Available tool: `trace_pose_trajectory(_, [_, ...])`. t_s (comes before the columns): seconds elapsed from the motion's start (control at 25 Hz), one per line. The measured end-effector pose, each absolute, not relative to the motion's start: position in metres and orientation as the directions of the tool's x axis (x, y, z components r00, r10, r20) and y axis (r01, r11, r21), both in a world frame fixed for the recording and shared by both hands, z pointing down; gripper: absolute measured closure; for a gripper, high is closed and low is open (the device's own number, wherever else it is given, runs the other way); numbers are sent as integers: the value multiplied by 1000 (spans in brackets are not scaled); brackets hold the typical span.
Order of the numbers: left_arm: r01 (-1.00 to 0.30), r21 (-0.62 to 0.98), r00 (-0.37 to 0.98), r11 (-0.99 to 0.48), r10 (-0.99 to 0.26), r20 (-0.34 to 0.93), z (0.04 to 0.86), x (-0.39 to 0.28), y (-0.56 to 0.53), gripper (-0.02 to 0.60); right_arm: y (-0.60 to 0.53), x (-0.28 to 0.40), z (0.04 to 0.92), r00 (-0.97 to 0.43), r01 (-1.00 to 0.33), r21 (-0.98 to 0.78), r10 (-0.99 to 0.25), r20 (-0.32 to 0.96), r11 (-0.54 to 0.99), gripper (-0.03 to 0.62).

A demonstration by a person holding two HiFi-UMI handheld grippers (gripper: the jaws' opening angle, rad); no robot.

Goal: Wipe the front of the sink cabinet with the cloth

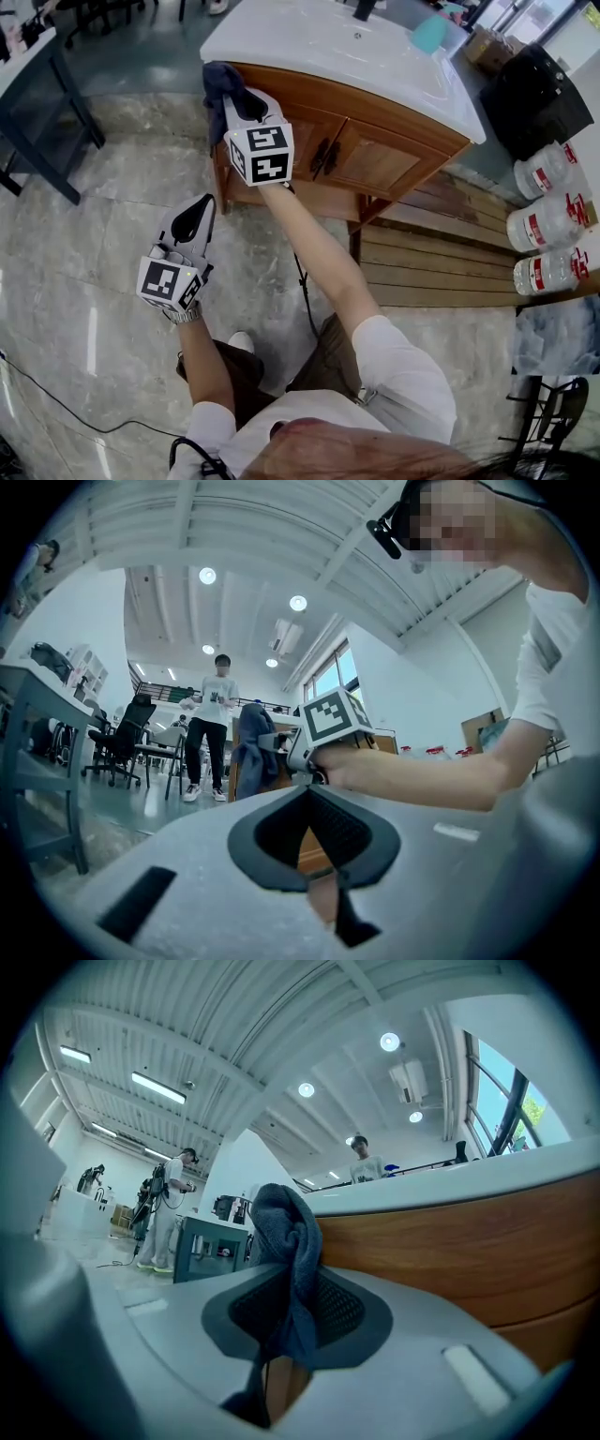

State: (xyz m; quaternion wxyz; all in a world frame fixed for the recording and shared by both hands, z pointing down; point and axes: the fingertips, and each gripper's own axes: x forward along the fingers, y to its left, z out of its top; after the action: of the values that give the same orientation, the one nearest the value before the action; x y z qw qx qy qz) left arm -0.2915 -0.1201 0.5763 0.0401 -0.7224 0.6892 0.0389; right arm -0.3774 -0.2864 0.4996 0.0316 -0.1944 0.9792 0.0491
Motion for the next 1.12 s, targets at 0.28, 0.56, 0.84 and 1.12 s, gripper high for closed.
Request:
trace_pose_trajectory(0.28, [-998,-9,65,-65,-993,-101,579,-290,-127,583,-306,-339,500,-898,-434,37,-429,-98,900,516])
trace_pose_trajectory(0.56, [-997,-6,77,-77,-994,-81,588,-288,-134,583,-331,-286,498,-866,-494,32,-488,-112,869,516])
trace_pose_trajectory(0.84, [-996,-6,90,-90,-994,-60,598,-288,-143,583,-358,-229,499,-825,-562,61,-554,-109,825,514])
trace_pose_trajectory(1.12, [-996,-2,95,-95,-995,-43,609,-285,-152,583,-385,-169,498,-775,-631,85,-622,-108,771,514])
